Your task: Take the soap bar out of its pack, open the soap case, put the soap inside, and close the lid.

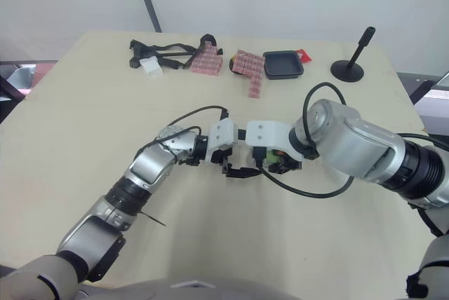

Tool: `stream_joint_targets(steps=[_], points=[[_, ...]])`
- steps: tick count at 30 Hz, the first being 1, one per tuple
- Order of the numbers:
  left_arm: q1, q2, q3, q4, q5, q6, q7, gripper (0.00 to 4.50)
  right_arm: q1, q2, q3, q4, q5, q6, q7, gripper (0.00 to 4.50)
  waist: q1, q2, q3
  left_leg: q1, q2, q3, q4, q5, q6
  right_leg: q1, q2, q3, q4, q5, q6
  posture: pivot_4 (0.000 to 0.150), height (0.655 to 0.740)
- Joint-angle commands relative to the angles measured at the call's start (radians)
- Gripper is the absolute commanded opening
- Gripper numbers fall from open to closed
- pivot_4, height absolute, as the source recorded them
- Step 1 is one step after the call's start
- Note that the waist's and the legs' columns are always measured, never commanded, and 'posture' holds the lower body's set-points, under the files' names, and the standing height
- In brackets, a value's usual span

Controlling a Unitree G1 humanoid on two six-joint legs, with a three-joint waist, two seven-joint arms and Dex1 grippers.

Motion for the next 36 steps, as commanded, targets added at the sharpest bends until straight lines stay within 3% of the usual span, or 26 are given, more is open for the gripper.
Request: stream_joint_targets(steps=[1, 10, 36], points=[[-0.014, -0.005, 0.003, -0.010, 0.005, -0.019, -0.003, 4.50, -0.009, -0.001, -0.021, -0.020, -0.020, -0.002, 0.008, 2.08, 0.000, 0.000, 0.000, 0.000, 0.000, 0.000, 0.000, 0.000, 0.000, 0.000, 0.000, 0.000, 0.000, 0.000, 0.000, 0.150, 0.7400], [-0.020, -0.009, -0.001, 0.016, 0.019, -0.038, -0.014, 1.89, -0.006, 0.006, -0.024, -0.014, -0.029, -0.003, 0.015, 2.08, 0.000, 0.000, 0.000, 0.000, 0.000, 0.000, 0.001, 0.000, 0.000, 0.000, 0.000, 0.000, 0.001, 0.000, 0.000, 0.150, 0.7400], [-0.026, -0.030, 0.009, 0.045, 0.031, -0.077, -0.020, 1.87, -0.004, 0.019, -0.032, -0.009, -0.035, -0.002, 0.017, 2.08, 0.000, 0.000, 0.000, 0.000, 0.001, 0.000, 0.002, 0.000, 0.000, 0.000, 0.000, 0.000, 0.002, 0.000, 0.000, 0.150, 0.7400]])
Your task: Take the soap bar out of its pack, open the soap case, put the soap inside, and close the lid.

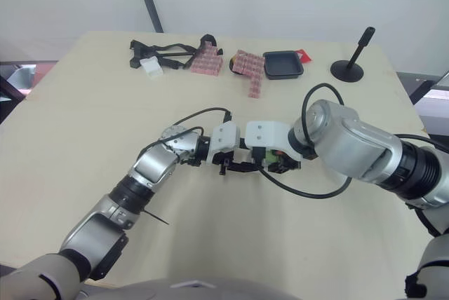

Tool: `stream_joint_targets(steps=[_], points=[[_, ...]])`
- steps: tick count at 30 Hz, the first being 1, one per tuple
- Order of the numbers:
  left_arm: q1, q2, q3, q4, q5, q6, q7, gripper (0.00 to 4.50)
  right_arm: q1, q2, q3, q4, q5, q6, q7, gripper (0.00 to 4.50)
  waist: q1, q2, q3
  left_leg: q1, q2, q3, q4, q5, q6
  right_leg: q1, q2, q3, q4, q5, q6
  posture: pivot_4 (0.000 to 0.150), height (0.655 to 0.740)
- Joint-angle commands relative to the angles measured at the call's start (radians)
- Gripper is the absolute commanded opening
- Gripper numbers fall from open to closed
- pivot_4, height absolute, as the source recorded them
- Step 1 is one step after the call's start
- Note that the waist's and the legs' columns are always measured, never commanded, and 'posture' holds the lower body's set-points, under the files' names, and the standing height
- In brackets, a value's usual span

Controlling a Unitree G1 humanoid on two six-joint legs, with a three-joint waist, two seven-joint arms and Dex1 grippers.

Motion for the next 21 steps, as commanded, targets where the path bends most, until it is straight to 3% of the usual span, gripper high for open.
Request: stream_joint_targets(steps=[1, 17, 19, 21], points=[[-0.010, -0.011, 0.014, -0.013, 0.001, -0.019, 0.019, 1.87, -0.010, 0.008, -0.032, -0.014, -0.012, -0.005, 0.003, 2.08, 0.000, 0.000, 0.000, 0.000, 0.000, 0.000, 0.000, 0.000, 0.000, 0.000, 0.000, 0.000, 0.000, 0.000, 0.000, 0.150, 0.7400], [-0.007, -0.015, 0.016, -0.004, 0.002, -0.054, 0.012, 1.87, 0.001, 0.011, -0.042, -0.018, -0.003, 0.018, 0.009, 2.08, 0.000, 0.000, 0.000, 0.000, 0.000, 0.000, 0.001, 0.000, 0.000, 0.000, 0.000, 0.000, 0.001, 0.000, 0.000, 0.150, 0.7400], [-0.005, -0.015, 0.016, -0.006, 0.002, -0.055, 0.013, 1.87, 0.003, 0.013, -0.049, -0.022, 0.006, 0.034, 0.010, 3.06, 0.000, 0.000, 0.000, 0.000, 0.000, 0.000, 0.001, 0.000, 0.000, 0.000, 0.000, 0.000, 0.001, 0.000, 0.000, 0.150, 0.7400], [-0.001, -0.014, 0.017, -0.007, 0.000, -0.055, 0.013, 1.87, 0.006, 0.014, -0.055, -0.023, 0.007, 0.039, 0.009, 3.71, 0.000, 0.000, 0.000, 0.000, 0.000, 0.000, 0.001, 0.000, 0.000, 0.000, 0.000, 0.000, 0.001, 0.000, 0.000, 0.150, 0.7400]])
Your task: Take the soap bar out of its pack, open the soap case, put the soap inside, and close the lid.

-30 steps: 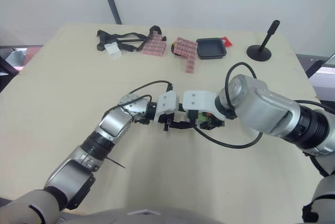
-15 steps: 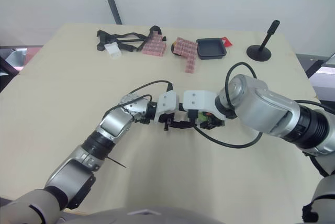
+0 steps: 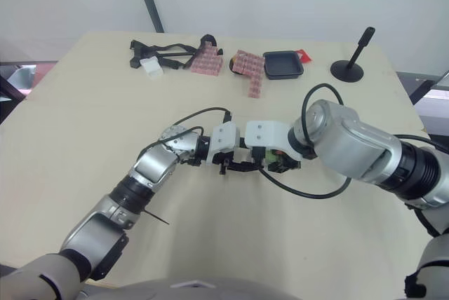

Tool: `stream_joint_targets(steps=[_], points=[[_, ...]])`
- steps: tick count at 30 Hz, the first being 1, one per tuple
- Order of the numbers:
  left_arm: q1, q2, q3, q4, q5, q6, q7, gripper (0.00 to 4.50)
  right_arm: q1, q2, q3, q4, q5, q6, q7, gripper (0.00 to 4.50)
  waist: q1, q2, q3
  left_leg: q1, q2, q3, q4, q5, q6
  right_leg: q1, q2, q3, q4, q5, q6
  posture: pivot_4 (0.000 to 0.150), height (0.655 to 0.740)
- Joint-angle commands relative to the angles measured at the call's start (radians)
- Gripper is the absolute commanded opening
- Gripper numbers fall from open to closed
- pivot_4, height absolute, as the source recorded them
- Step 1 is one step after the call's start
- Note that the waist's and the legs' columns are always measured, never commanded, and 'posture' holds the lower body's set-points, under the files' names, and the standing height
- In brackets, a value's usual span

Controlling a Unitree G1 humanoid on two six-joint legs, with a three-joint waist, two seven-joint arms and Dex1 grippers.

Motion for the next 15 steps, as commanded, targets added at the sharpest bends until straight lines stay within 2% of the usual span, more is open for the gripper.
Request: stream_joint_targets(steps=[1, 2, 3, 9, 15], points=[[0.001, -0.005, 0.016, -0.018, -0.011, -0.025, 0.005, 1.87, 0.003, 0.000, -0.045, -0.019, 0.014, 0.014, 0.004, 4.05, 0.000, 0.000, 0.000, 0.000, 0.000, 0.000, 0.000, 0.000, 0.000, 0.000, 0.000, 0.000, 0.000, 0.000, 0.000, 0.150, 0.7400], [0.005, -0.002, 0.018, -0.017, -0.012, -0.027, 0.004, 1.87, 0.008, -0.003, -0.048, -0.018, 0.015, 0.010, 0.004, 4.36, 0.000, 0.000, 0.000, 0.000, 0.000, 0.000, 0.000, 0.000, 0.000, 0.000, 0.000, 0.000, 0.000, 0.000, 0.000, 0.150, 0.7400], [0.008, 0.000, 0.019, -0.017, -0.013, -0.029, 0.003, 1.87, 0.013, -0.005, -0.050, -0.016, 0.015, 0.005, 0.004, 4.49, 0.000, 0.000, 0.000, 0.000, 0.000, 0.000, 0.000, 0.000, 0.000, 0.000, 0.000, 0.000, 0.000, 0.000, 0.000, 0.150, 0.7400], [0.028, 0.014, 0.035, -0.014, -0.031, -0.041, -0.009, 1.87, 0.059, -0.003, -0.092, -0.003, 0.027, -0.016, 0.004, 4.49, 0.001, 0.000, 0.000, 0.000, 0.001, 0.000, 0.000, 0.000, 0.000, 0.000, 0.000, 0.000, 0.000, 0.000, 0.000, 0.150, 0.7400], [0.083, 0.041, 0.093, -0.014, -0.103, -0.069, -0.062, 1.87, 0.233, 0.011, -0.297, 0.012, 0.088, -0.092, -0.024, 4.49, 0.001, 0.000, 0.000, -0.001, 0.001, 0.000, 0.001, 0.000, 0.000, 0.000, 0.000, 0.000, 0.000, 0.000, 0.000, 0.150, 0.7400]])
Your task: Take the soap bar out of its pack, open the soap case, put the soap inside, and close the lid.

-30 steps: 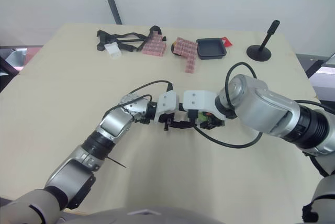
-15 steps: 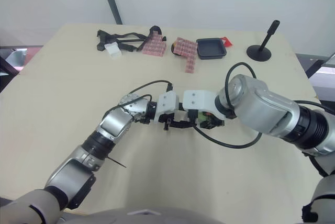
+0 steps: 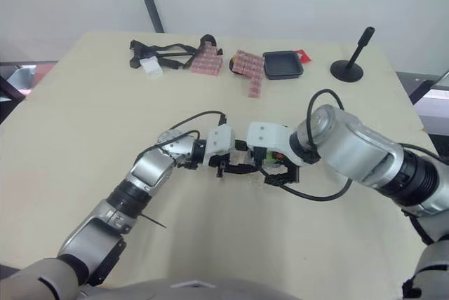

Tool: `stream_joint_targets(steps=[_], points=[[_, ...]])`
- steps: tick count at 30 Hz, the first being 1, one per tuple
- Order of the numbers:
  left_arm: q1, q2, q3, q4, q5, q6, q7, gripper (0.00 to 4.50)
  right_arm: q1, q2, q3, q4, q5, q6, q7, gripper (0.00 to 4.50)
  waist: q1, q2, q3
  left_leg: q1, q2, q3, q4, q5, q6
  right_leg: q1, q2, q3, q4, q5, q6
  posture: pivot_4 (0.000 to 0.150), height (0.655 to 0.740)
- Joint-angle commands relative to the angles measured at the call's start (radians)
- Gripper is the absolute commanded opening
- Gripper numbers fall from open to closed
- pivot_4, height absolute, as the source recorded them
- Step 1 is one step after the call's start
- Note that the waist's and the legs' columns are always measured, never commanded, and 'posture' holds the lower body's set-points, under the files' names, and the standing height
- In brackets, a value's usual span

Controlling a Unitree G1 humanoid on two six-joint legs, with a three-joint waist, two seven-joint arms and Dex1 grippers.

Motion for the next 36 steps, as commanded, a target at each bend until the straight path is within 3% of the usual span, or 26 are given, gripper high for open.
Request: stream_joint_targets(steps=[1, 7, 11, 19, 28, 36], points=[[0.032, 0.026, 0.063, -0.016, -0.071, -0.060, -0.051, 1.87, 0.118, -0.016, -0.175, -0.001, 0.045, -0.076, -0.018, 4.49, 0.001, 0.000, 0.000, 0.000, 0.000, 0.000, 0.000, 0.000, 0.000, 0.000, 0.000, 0.000, 0.000, 0.000, 0.000, 0.150, 0.7400], [0.105, 0.055, 0.141, -0.047, -0.188, -0.041, -0.108, 1.87, 0.495, 0.066, -0.534, -0.009, 0.156, -0.301, -0.029, 4.49, 0.010, 0.000, 0.000, -0.004, 0.002, 0.000, 0.001, 0.000, 0.001, -0.002, -0.001, -0.001, -0.001, 0.000, 0.000, 0.150, 0.7400], [0.154, 0.056, 0.175, -0.050, -0.212, -0.057, -0.100, 1.87, 0.671, 0.188, -0.662, 0.004, 0.187, -0.504, -0.047, 4.49, 0.005, 0.000, 0.000, -0.005, 0.002, 0.001, 0.001, -0.001, 0.001, -0.005, -0.002, -0.001, 0.000, 0.000, 0.000, 0.150, 0.7400], [0.212, 0.072, 0.172, 0.031, -0.159, -0.203, -0.121, 1.87, 0.883, 0.367, -0.720, 0.094, 0.165, -0.822, -0.049, 4.49, -0.019, 0.000, -0.001, -0.005, 0.002, 0.002, 0.001, 0.001, 0.003, -0.006, -0.003, -0.002, -0.001, 0.000, 0.000, 0.150, 0.7400], [0.216, 0.087, 0.151, 0.026, -0.145, -0.268, -0.166, 1.87, 1.010, 0.366, -0.712, 0.182, 0.044, -1.138, -0.023, 4.49, -0.042, 0.000, -0.001, -0.005, 0.001, 0.001, 0.001, 0.002, 0.005, -0.006, -0.004, -0.002, -0.001, 0.000, 0.000, 0.150, 0.7400], [0.226, 0.119, 0.143, -0.039, -0.174, -0.248, -0.232, 1.87, 1.322, 0.395, -0.990, 0.107, 0.122, -1.183, -0.112, 4.49, -0.030, -0.001, -0.001, -0.005, 0.000, 0.001, 0.000, 0.001, 0.006, -0.006, -0.005, -0.003, -0.004, 0.000, 0.000, 0.150, 0.7400]])
